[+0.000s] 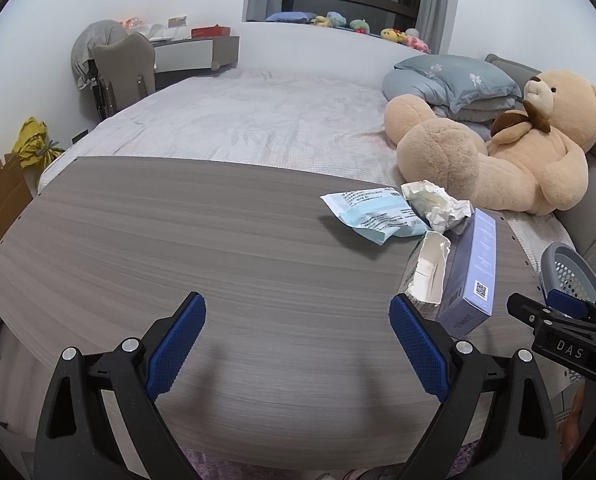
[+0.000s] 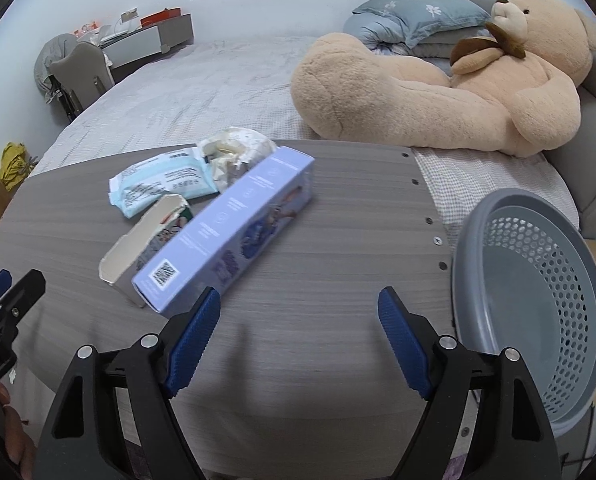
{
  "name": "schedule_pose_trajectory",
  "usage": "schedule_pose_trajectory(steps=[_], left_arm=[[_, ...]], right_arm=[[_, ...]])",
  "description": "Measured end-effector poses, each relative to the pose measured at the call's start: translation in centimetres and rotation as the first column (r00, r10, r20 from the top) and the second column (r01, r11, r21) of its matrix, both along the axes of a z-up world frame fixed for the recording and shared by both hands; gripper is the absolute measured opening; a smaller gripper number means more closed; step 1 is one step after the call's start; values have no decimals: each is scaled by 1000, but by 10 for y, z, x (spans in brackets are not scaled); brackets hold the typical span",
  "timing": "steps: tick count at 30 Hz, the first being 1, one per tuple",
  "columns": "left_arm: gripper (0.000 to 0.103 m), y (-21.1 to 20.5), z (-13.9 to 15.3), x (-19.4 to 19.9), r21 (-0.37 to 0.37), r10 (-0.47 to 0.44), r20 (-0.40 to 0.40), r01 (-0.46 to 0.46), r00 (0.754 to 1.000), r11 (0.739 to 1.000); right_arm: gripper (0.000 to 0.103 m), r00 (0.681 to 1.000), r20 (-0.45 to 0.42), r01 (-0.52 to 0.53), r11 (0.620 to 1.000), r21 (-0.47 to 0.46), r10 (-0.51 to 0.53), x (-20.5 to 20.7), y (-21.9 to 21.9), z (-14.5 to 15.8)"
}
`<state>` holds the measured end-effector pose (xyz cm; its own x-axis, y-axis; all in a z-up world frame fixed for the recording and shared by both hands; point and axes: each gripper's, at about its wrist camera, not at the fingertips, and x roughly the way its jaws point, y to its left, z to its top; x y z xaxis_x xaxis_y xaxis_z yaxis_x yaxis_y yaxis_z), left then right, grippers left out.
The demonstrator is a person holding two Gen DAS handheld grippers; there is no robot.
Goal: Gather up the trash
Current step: 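Move the right tool over the long lavender box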
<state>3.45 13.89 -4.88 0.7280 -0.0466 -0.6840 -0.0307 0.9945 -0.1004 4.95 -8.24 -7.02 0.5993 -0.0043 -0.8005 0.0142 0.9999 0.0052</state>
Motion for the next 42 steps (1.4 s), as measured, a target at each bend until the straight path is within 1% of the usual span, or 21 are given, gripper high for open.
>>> schedule_pose_trajectory(steps=[5,11,15,19,21,26,29,33,38,42], left_arm=[[92,-5,0,0,5,-6,1,6,1000,1000],[92,-6,0,1,8,-3,-1,3,1000,1000],[92,-4,-1,2,8,3,-3,-3,1000,1000],[92,1,-4,3,0,14,-10,-14,1000,1000],[92,2,-6,3,-2,18,-13,-18,1000,1000],[92,2,-8,4,-9,18,-18,-18,1000,1000],[92,1,-8,3,-8,15,-17,-15,1000,1000],[92,0,-8,2,-7,12,-18,-13,1000,1000],[92,0,-7,1,-2,16,-17,-16,1000,1000],[92,2,-8,1,-2,24,-21,-24,999,1000]], right_arm=[[78,1000,14,12,999,48,-12,-3,-9,7],[78,998,43,-56,996,70,53,6,17,16],[78,995,46,-92,995,49,90,16,39,17],[78,996,22,-91,996,19,90,24,52,11],[78,996,9,-86,996,1,86,25,53,7],[78,998,13,-57,998,-32,57,22,45,7],[78,999,8,-38,999,-1,38,21,34,8],[78,999,12,-45,999,26,45,23,35,10],[78,995,16,-99,995,9,99,27,57,12],[78,994,-16,-106,994,-14,106,31,64,4]])
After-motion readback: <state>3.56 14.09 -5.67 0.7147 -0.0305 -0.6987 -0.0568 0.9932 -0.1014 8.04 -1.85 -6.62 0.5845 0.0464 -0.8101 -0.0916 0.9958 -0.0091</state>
